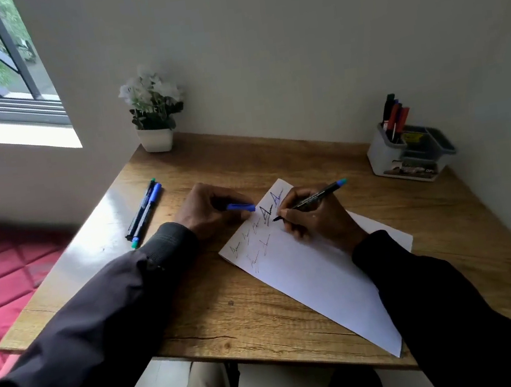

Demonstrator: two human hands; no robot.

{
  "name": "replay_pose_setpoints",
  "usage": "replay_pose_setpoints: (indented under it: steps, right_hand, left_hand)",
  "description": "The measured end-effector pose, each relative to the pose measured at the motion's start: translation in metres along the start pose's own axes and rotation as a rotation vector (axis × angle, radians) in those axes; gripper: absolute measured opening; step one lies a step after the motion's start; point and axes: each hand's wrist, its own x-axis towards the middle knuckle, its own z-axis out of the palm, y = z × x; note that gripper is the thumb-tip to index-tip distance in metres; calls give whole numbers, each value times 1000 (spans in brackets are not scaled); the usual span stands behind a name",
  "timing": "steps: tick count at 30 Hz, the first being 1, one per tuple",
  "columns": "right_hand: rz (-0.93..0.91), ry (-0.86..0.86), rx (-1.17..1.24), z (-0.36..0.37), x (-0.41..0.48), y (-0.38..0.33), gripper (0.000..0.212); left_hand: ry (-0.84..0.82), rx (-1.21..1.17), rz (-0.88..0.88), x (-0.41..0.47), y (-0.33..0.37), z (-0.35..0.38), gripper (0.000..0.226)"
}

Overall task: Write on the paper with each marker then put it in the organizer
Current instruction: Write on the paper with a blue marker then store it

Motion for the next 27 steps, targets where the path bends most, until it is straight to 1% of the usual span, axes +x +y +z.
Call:
replay_pose_setpoints:
  steps: [4,9,13,22,27]
  right_hand:
    - [-27,-7,-20,1,-3,-4,3]
    - [-55,-23,-80,1,-7,-7,8]
    - [-68,-25,-128,3,-9,-7,12]
    - [-58,-20,-145,5,-8,-5,14]
    - [-54,17,-151,9,-7,-6,9]
  left_hand:
    - [-18,38,7,3,-7,4,20]
    - [-30,101,17,5,-10,6,20]
    - [-32,110,13,6,-11,6,20]
    - [-36,117,24,5,-11,6,22]
    - [-45,122,26,6,-12,6,21]
